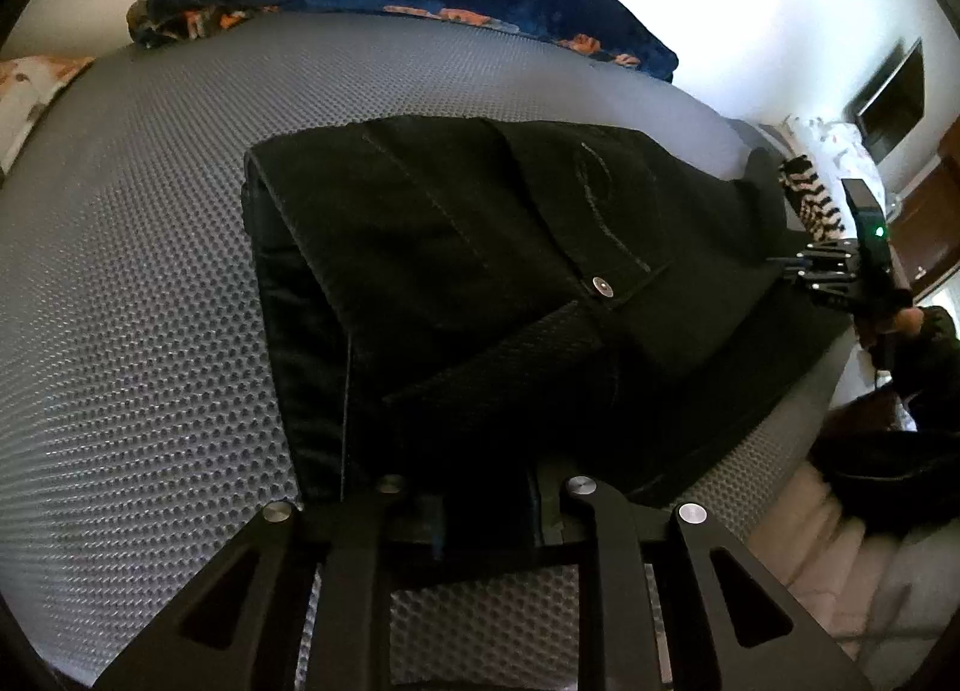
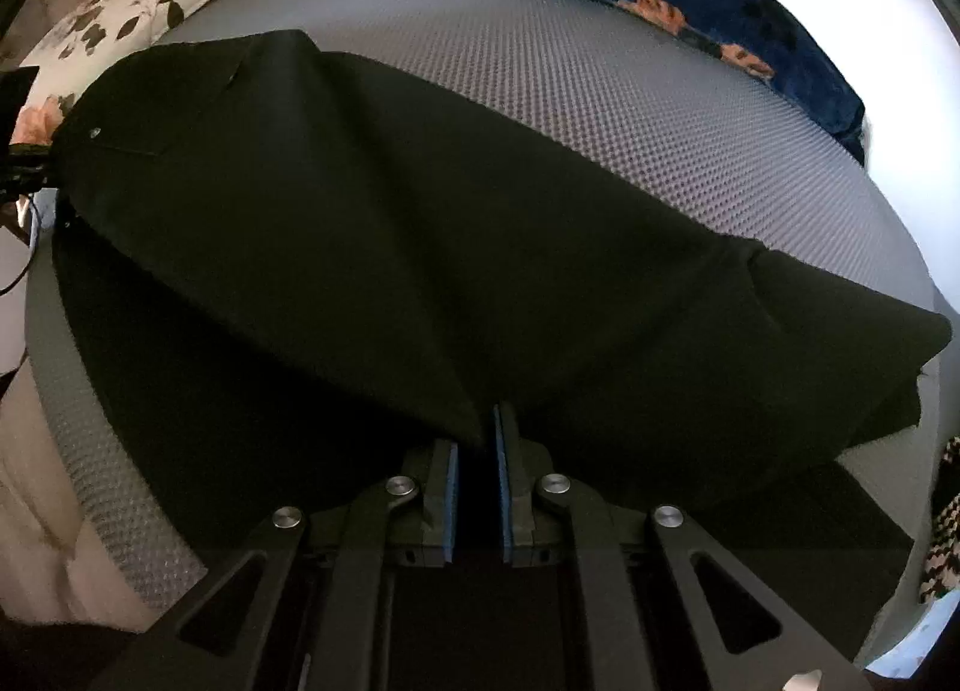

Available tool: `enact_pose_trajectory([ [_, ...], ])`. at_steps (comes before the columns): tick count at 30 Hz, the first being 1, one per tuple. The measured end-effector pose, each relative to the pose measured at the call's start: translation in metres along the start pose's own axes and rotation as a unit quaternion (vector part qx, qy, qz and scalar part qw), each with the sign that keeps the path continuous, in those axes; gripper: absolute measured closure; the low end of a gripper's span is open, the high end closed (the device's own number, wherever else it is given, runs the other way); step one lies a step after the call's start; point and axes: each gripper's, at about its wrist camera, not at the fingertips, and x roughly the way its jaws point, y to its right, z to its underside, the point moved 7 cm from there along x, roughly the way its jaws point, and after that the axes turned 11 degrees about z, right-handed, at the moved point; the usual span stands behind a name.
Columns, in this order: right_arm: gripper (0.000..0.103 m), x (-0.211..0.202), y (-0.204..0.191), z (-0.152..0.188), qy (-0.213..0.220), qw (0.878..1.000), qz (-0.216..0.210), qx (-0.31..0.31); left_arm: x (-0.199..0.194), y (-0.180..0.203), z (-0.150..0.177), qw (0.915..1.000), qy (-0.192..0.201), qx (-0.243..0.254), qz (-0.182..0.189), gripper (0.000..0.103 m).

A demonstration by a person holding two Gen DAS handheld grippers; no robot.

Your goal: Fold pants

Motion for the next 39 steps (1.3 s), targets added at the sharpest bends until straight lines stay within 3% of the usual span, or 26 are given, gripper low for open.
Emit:
enact_pose_trajectory([
  [4,0.093,0.001,-0.001,-0.001,0.000,1.000,0.008,-0.011,-0.008,0.005,0.004,0.9999,-0.014,-0.003,-0.001,0.077],
  [7,0.093,0.001,-0.003,-0.001,-0.001,1.000,0.014,-0.012,-0.023,0.001,0.013,0.9982,-0.015,-0.009,-0.057,0.026],
  [9,0.092,0.002,-0.003,-0.001,0.001,1.000,0.013,-0.012,-0.046,0.001,0.018,0.9967,0.014,-0.008,-0.079,0.025],
  [13,0.091,0.005,0.001,-0.002,0.007,1.000,0.005,-0.009,-0.078,-0.010,0.023,0.9899,0.069,-0.105,-0.065,0.025],
  [15,0.091,0.004,0.000,-0.001,0.009,1.000,0.004,-0.009,-0.089,-0.012,0.029,0.9809,0.096,-0.166,-0.034,0.026],
  [18,0.091,0.005,0.001,-0.002,0.012,1.000,0.004,-0.011,-0.086,-0.006,0.033,0.9603,0.132,-0.244,0.025,0.030],
  [22,0.091,0.006,0.001,-0.002,0.014,1.000,0.000,-0.008,-0.054,0.005,0.038,0.9275,0.139,-0.334,0.094,0.047],
  [24,0.091,0.004,0.000,0.000,0.016,1.000,0.000,-0.007,-0.039,0.005,0.036,0.9202,0.132,-0.355,0.099,0.053],
  [30,0.090,0.003,0.001,0.002,0.021,1.000,-0.002,-0.001,-0.019,-0.012,0.032,0.9030,0.147,-0.395,0.086,0.055],
  [32,0.090,0.003,0.002,0.002,0.022,1.000,-0.004,0.001,-0.013,-0.013,0.026,0.9028,0.151,-0.394,0.080,0.072],
  [34,0.091,0.002,0.003,0.002,0.021,1.000,-0.005,0.006,-0.006,-0.010,0.016,0.9130,0.143,-0.377,0.062,0.082],
  [37,0.092,-0.004,0.004,0.001,0.023,1.000,0.010,0.010,-0.009,-0.002,-0.001,0.9264,0.136,-0.348,0.051,0.084],
  [38,0.092,-0.010,0.002,0.001,0.028,0.999,0.022,0.004,-0.015,0.002,-0.009,0.9357,0.134,-0.323,0.045,0.084],
  [39,0.092,-0.017,0.000,0.001,0.034,0.999,0.031,0.001,-0.018,0.002,-0.014,0.9397,0.132,-0.313,0.042,0.084],
])
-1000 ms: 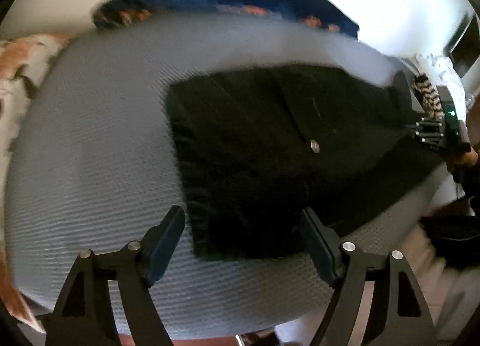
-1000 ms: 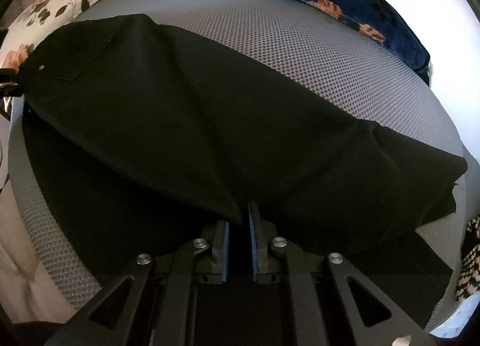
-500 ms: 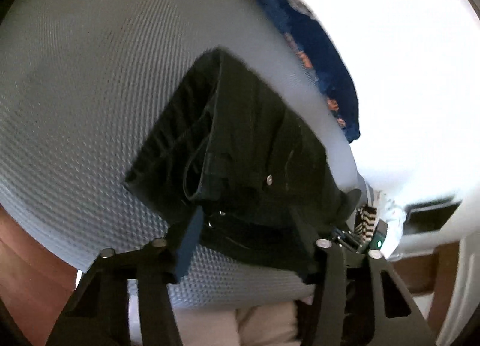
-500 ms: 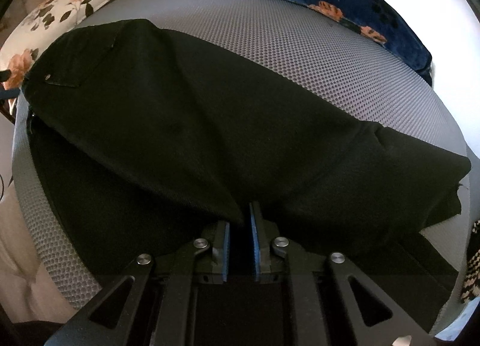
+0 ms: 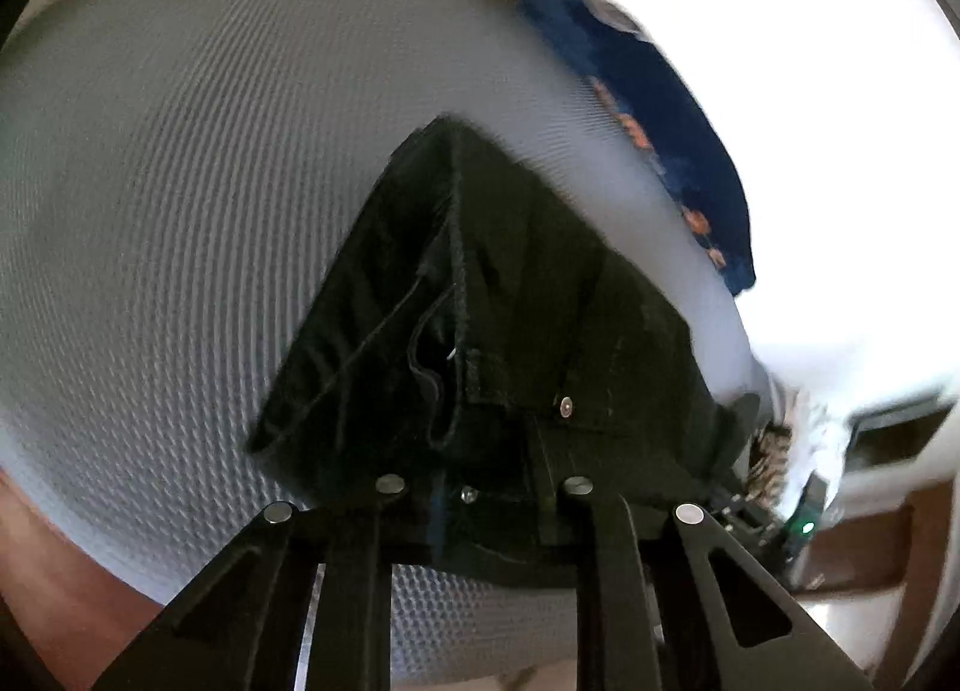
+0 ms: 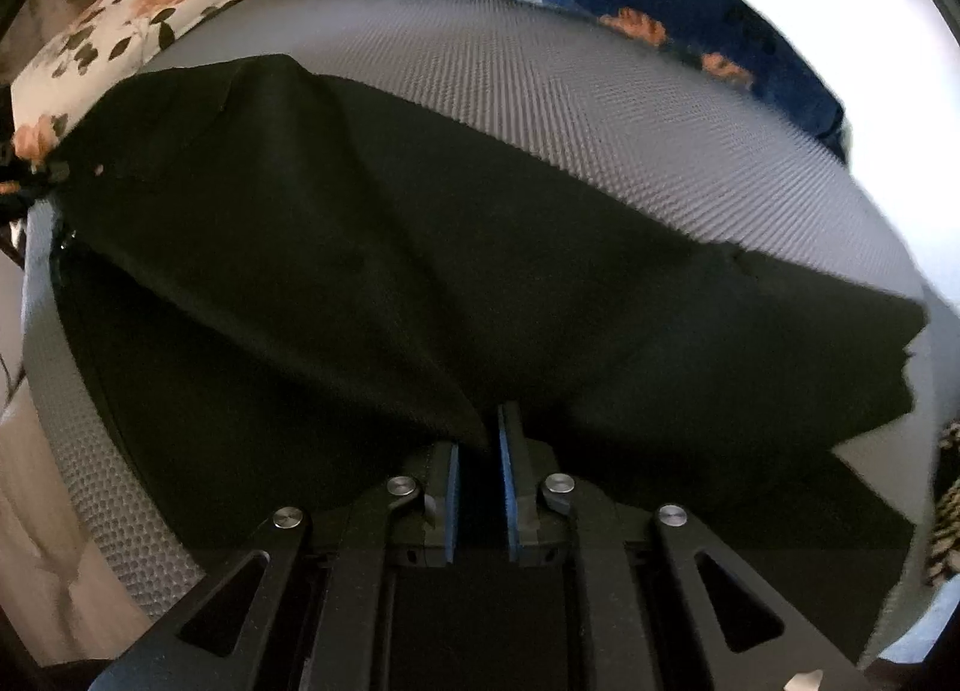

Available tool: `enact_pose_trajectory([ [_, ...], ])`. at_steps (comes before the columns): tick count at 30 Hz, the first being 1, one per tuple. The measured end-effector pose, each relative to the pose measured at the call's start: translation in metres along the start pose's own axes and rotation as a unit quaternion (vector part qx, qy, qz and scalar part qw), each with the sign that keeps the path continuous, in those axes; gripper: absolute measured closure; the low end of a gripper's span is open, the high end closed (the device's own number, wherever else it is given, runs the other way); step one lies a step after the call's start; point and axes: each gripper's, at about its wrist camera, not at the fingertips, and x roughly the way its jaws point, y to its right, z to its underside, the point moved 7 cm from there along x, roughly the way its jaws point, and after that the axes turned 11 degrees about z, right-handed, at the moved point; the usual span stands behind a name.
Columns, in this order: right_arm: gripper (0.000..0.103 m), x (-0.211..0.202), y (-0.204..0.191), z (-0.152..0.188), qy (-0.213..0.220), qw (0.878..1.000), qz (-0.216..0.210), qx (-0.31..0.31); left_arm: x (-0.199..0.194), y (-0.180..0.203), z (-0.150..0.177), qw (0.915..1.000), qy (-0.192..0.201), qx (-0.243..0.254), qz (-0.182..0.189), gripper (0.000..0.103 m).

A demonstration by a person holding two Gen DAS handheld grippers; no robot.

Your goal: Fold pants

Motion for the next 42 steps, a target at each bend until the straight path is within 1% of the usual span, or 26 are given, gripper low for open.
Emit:
enact_pose_trajectory([
  [1,0.092,-0.008,-0.001,0.000,0.005,1.000,0.001,0.001,-0.003,0.006,-0.004,0.9998,-0.008,0.020,-0.006,0.084],
  [3,0.093,-0.020,-0.004,0.003,0.008,1.000,-0.006,0.006,-0.001,0.006,-0.007,0.9984,-0.026,0.048,-0.017,0.084],
  [4,0.093,-0.026,-0.006,0.006,0.007,1.000,-0.011,0.008,0.001,0.007,-0.006,0.9963,-0.041,0.070,-0.027,0.084],
  [5,0.093,-0.031,-0.010,0.012,0.003,1.000,-0.018,0.009,0.006,0.006,-0.004,0.9925,-0.060,0.097,-0.042,0.084],
  [8,0.093,-0.033,-0.022,0.029,-0.012,1.000,-0.028,0.002,0.024,0.001,0.001,0.9854,-0.106,0.117,-0.064,0.084],
  [10,0.093,-0.027,-0.030,0.041,-0.028,0.999,-0.035,0.000,0.033,-0.003,0.005,0.9822,-0.116,0.130,-0.070,0.083],
  [12,0.093,-0.021,-0.036,0.050,-0.039,0.998,-0.039,0.004,0.036,0.000,0.005,0.9829,-0.115,0.129,-0.063,0.083],
  [14,0.092,-0.021,-0.036,0.050,-0.041,0.998,-0.040,0.010,0.030,0.002,0.004,0.9833,-0.112,0.130,-0.061,0.083],
  [17,0.092,-0.027,-0.035,0.049,-0.039,0.998,-0.050,0.018,0.025,0.008,0.006,0.9789,-0.110,0.158,-0.067,0.083],
  [20,0.092,-0.016,-0.035,0.052,-0.049,0.997,-0.060,0.028,0.034,-0.001,0.012,0.9759,-0.116,0.166,-0.080,0.082],
  [21,0.092,-0.016,-0.035,0.051,-0.045,0.997,-0.062,0.032,0.037,-0.002,0.016,0.9756,-0.112,0.171,-0.082,0.081],
  [23,0.092,-0.016,-0.034,0.050,-0.050,0.996,-0.063,0.034,0.042,0.004,0.016,0.9740,-0.104,0.179,-0.091,0.077],
  [25,0.092,-0.017,-0.036,0.051,-0.048,0.997,-0.059,0.031,0.037,0.005,0.019,0.9731,-0.096,0.184,-0.101,0.075],
  [27,0.092,-0.019,-0.038,0.051,-0.045,0.997,-0.056,0.028,0.033,0.011,0.023,0.9715,-0.089,0.188,-0.114,0.070],
  [28,0.092,-0.020,-0.037,0.050,-0.046,0.997,-0.057,0.033,0.030,0.014,0.025,0.9705,-0.086,0.189,-0.122,0.064],
  [29,0.092,-0.021,-0.037,0.050,-0.046,0.997,-0.057,0.036,0.026,0.018,0.026,0.9666,-0.080,0.197,-0.143,0.060],
  [30,0.092,-0.023,-0.037,0.049,-0.045,0.997,-0.056,0.039,0.024,0.019,0.026,0.9634,-0.074,0.206,-0.154,0.059],
  [33,0.092,-0.033,-0.041,0.052,-0.041,0.997,-0.053,0.035,0.009,0.016,0.022,0.9539,-0.064,0.236,-0.173,0.059],
  [35,0.092,-0.039,-0.043,0.055,-0.042,0.997,-0.053,0.031,0.003,0.021,0.024,0.9474,-0.055,0.256,-0.184,0.059],
  [36,0.092,-0.039,-0.044,0.058,-0.045,0.997,-0.056,0.029,0.001,0.025,0.024,0.9457,-0.052,0.263,-0.184,0.059],
  [37,0.092,-0.039,-0.046,0.060,-0.048,0.997,-0.059,0.026,-0.010,0.015,0.026,0.9449,-0.050,0.268,-0.182,0.059],
  [39,0.092,-0.036,-0.045,0.063,-0.050,0.997,-0.059,0.030,-0.010,0.027,0.030,0.9438,-0.042,0.279,-0.172,0.059],
  [41,0.091,-0.034,-0.045,0.063,-0.050,0.996,-0.061,0.036,-0.002,0.051,0.036,0.9412,-0.039,0.303,-0.144,0.059],
  [42,0.091,-0.034,-0.044,0.063,-0.049,0.996,-0.063,0.040,-0.001,0.062,0.039,0.9381,-0.036,0.318,-0.132,0.059],
])
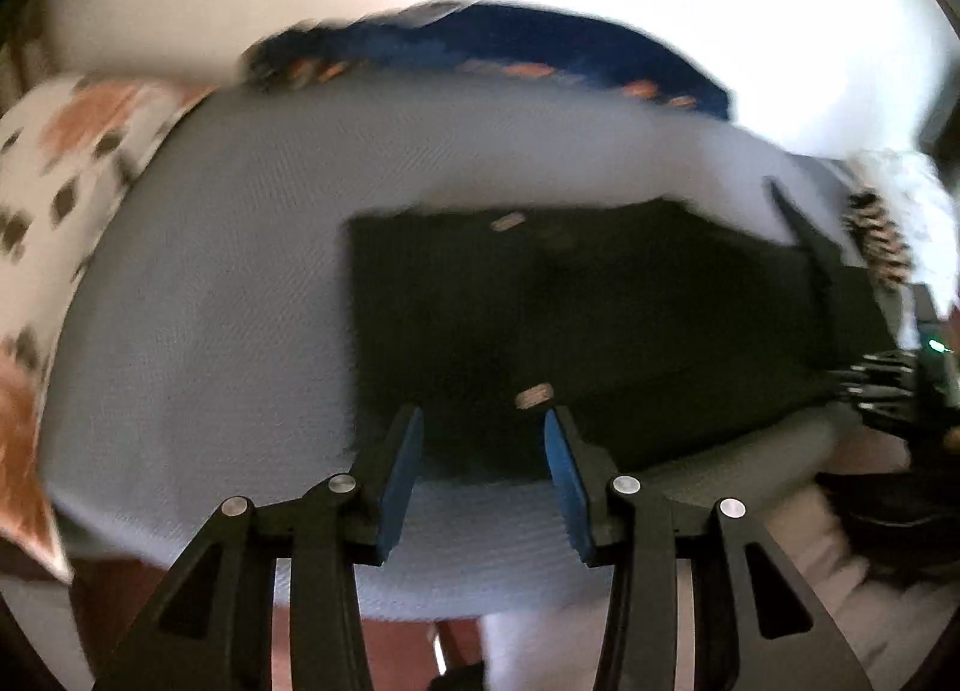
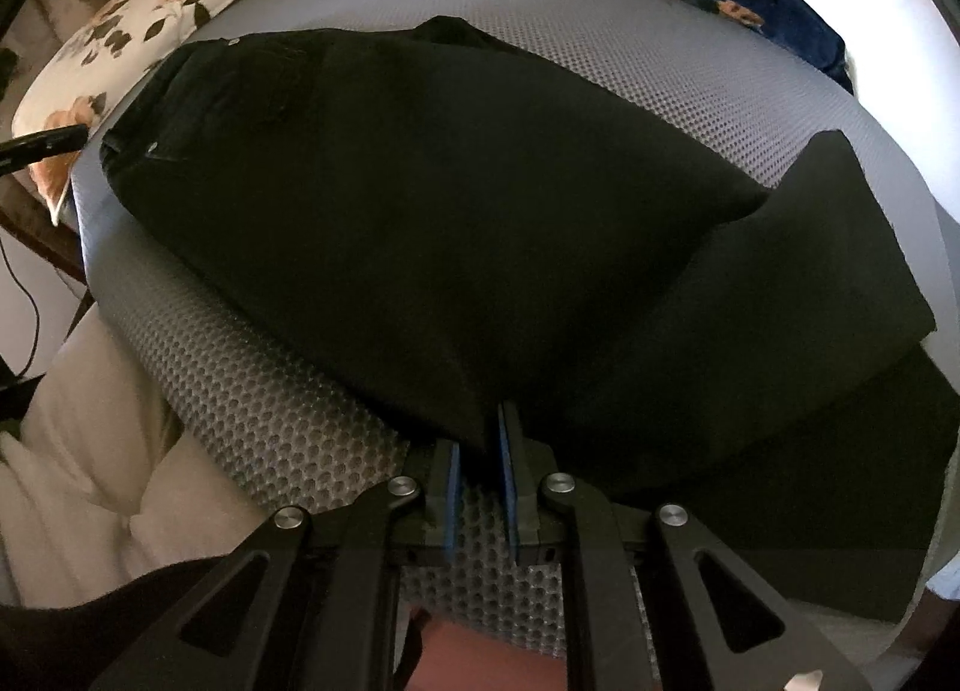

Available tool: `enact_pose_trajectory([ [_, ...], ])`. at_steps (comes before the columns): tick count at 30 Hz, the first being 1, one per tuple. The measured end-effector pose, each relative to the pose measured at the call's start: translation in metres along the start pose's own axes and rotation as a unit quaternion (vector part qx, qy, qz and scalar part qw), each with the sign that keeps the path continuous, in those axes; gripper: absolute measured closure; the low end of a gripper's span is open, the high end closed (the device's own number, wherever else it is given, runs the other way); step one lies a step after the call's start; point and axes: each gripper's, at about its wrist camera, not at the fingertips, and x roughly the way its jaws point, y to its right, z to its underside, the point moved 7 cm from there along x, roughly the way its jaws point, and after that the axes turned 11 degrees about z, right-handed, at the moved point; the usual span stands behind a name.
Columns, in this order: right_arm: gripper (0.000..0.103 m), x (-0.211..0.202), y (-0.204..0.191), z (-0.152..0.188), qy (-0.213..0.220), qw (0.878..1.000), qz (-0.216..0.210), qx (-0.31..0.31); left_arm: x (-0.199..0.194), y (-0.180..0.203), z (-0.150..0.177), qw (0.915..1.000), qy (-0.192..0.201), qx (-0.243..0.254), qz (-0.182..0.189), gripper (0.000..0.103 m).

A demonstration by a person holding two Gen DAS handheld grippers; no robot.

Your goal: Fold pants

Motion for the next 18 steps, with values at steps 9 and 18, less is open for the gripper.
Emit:
enact_pose_trajectory([
  [9,0.060,-0.028,0.025,0.001,0.020,0.998,-0.037,0.043,0.058,0.128,-0.024,0.9843,0.009,0.138,0.109,0.058],
  [18,0.060,-0.038,0.110,0.019,0.032,0.979,-0.047,0.198,0.127,0.241,0.007,0.9462,-0.055,0.279,0.155,0.058],
])
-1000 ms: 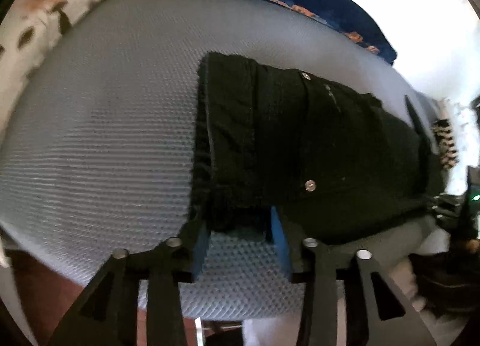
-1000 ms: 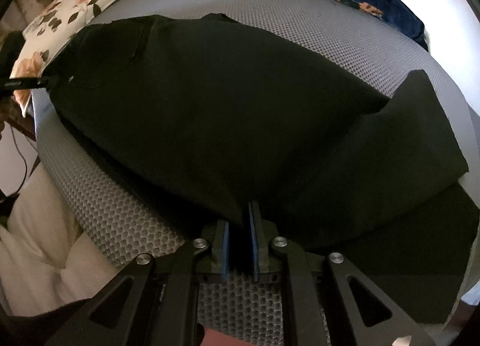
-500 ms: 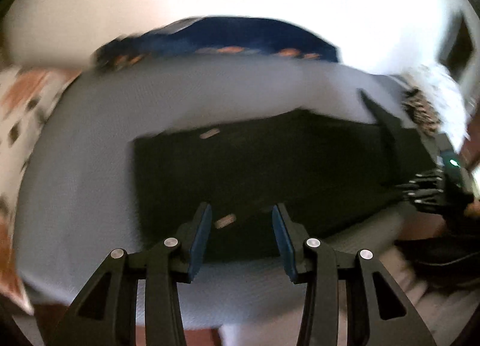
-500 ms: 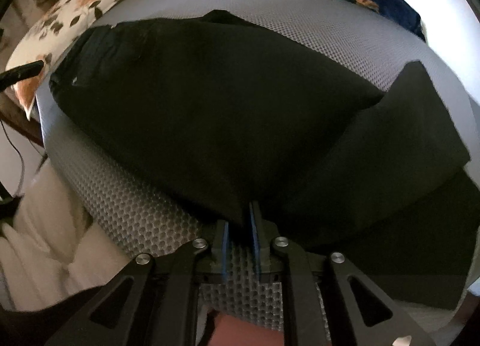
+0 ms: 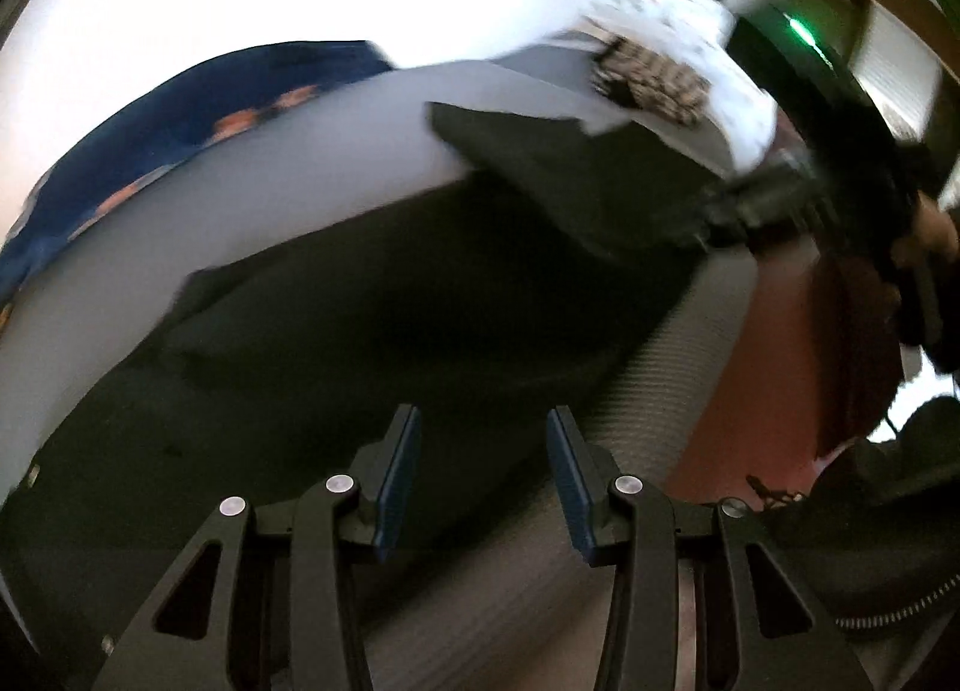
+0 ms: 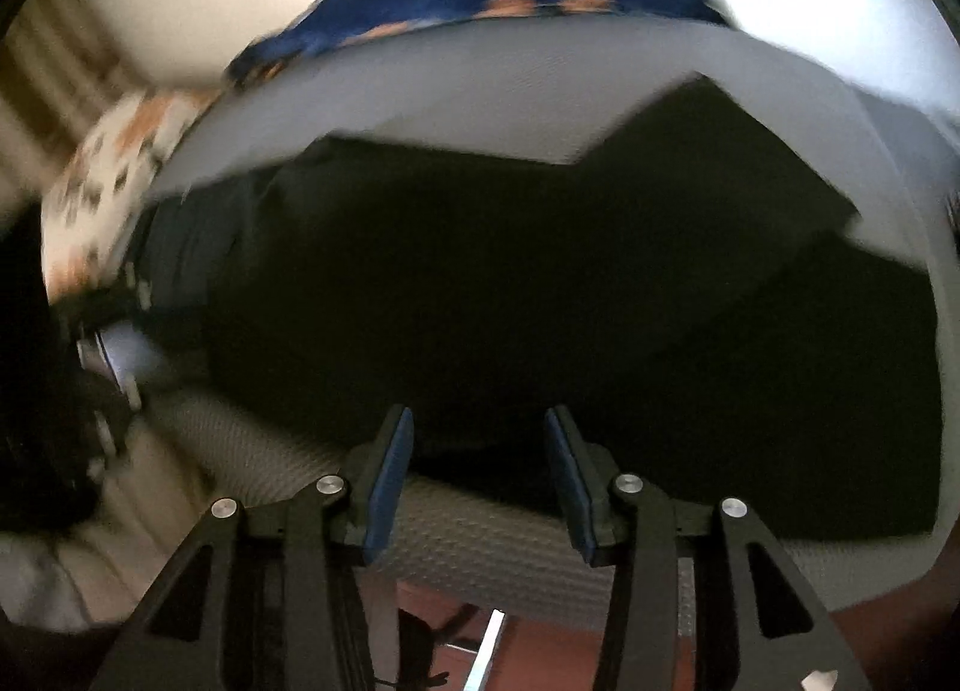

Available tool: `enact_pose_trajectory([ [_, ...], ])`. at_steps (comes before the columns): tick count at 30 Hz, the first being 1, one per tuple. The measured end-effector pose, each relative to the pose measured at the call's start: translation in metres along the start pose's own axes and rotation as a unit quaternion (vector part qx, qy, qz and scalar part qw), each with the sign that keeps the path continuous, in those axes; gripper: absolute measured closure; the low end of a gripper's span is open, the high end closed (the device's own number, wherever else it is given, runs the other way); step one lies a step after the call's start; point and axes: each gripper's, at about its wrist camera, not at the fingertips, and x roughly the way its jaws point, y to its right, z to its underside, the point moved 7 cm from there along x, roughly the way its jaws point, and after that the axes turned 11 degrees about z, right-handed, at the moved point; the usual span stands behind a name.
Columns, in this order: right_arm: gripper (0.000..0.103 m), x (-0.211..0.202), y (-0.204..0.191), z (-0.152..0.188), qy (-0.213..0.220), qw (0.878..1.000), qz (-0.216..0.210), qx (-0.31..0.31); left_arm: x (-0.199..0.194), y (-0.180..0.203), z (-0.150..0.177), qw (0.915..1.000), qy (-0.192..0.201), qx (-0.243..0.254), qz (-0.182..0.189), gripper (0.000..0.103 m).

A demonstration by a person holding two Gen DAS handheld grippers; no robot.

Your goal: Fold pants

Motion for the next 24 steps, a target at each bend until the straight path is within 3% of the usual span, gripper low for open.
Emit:
enact_pose_trajectory([
  [4,0.058,0.008,0.035,-0.009,-0.006,0.996,-0.028,0.080,0.026,0.019,-0.011,0.9995,-0.016,0.020,0.018,0.058],
  [7,0.058,0.018,0.066,-0.018,-0.007,0.988,-0.055,0.147,0.038,0.024,-0.011,0.9991,-0.025,0.022,0.024,0.058],
  [14,0.058,0.044,0.134,-0.048,0.006,0.966,-0.068,0.249,0.062,0.027,-0.015,0.9988,-0.041,0.015,0.023,0.059],
  [15,0.058,0.049,0.145,-0.054,0.009,0.962,-0.072,0.264,0.066,0.029,-0.016,0.9988,-0.042,0.014,0.021,0.060],
  [17,0.060,0.057,0.164,-0.064,0.018,0.955,-0.073,0.287,0.071,0.030,-0.016,0.9985,-0.048,0.021,0.015,0.074],
  [20,0.067,0.062,0.189,-0.080,0.034,0.943,-0.095,0.318,0.074,0.032,-0.017,0.9985,-0.047,0.019,0.021,0.077],
  [24,0.072,0.071,0.216,-0.103,0.047,0.936,-0.076,0.340,0.073,0.034,-0.016,0.9986,-0.046,0.011,0.026,0.079],
])
